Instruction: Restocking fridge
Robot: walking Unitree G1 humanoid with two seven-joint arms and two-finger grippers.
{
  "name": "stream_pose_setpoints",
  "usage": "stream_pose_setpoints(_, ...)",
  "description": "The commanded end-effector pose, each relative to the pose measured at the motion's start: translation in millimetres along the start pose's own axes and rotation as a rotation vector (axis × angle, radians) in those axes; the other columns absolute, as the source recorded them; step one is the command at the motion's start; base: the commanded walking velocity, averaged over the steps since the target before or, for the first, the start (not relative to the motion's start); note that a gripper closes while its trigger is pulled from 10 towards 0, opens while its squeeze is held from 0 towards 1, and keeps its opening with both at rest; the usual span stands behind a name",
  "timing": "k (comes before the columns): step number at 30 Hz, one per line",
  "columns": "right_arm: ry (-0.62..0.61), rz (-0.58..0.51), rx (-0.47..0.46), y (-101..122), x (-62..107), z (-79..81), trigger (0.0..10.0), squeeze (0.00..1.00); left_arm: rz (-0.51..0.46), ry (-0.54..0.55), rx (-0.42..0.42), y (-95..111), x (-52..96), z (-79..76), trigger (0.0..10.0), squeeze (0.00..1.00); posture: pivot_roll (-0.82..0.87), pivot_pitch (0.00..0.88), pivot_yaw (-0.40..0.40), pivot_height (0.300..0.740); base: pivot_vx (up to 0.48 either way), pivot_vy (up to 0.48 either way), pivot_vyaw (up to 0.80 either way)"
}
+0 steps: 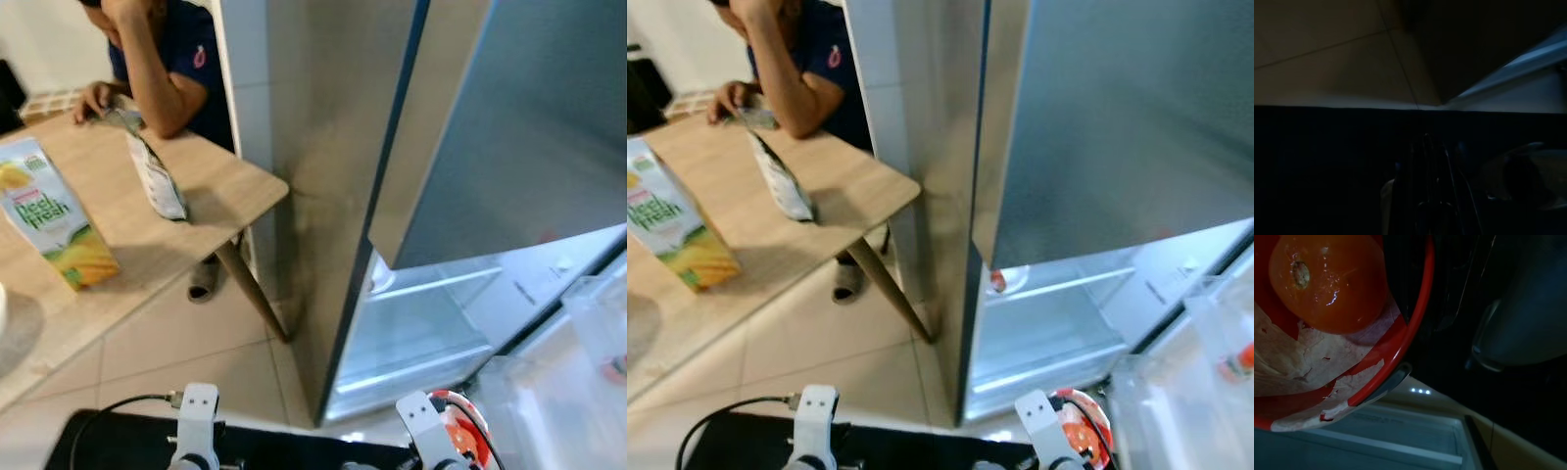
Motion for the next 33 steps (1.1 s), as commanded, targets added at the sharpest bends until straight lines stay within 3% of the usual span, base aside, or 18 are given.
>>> stream_pose_setpoints(1, 0.015, -0.011, 0.019, 2.3, -0.3, 4.7, 10.0, 0.00, 0.014, 0.005, 0.002, -5.4, 2.4, 1.9, 10.0, 0.00, -0.15, 0.124, -0.003, 0.740, 0.000, -0.330, 0.80)
stream_pose_setpoints(6, 0.014, -0.013, 0.016, 2.9, -0.5, 5.7, 10.0, 0.00, 0.013, 0.005, 0.002, -5.5, 2.6, 2.1, 10.0, 0.00, -0.15, 0.125, -0.003, 0.740, 0.000, -0.328, 0.80)
stream_pose_setpoints(11, 0.000, -0.007, -0.019, 1.6, -0.5, 3.6, 10.0, 0.00, 0.011, 0.004, -0.006, -5.3, 3.1, 2.5, 10.0, 0.00, -0.15, 0.127, 0.000, 0.740, 0.000, -0.320, 0.00)
stream_pose_setpoints(33, -0.004, -0.005, -0.017, 0.3, -0.1, 3.7, 10.0, 0.00, -0.011, -0.018, -0.037, 0.0, 2.8, 1.7, 10.0, 0.00, -0.16, 0.116, 0.012, 0.740, 0.000, -0.013, 0.00)
Point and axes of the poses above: a point about 5 cm out from each wrist's last joint towards the gripper, its own x axis pointing back from the gripper into the wrist, its own y axis along the axis of the wrist's last joint, z = x × y, the point moved 6 cm from there along -x, pointing out of the wrist towards the gripper, and after that the axes turned 1 degree about -x, right-handed, at the moved point
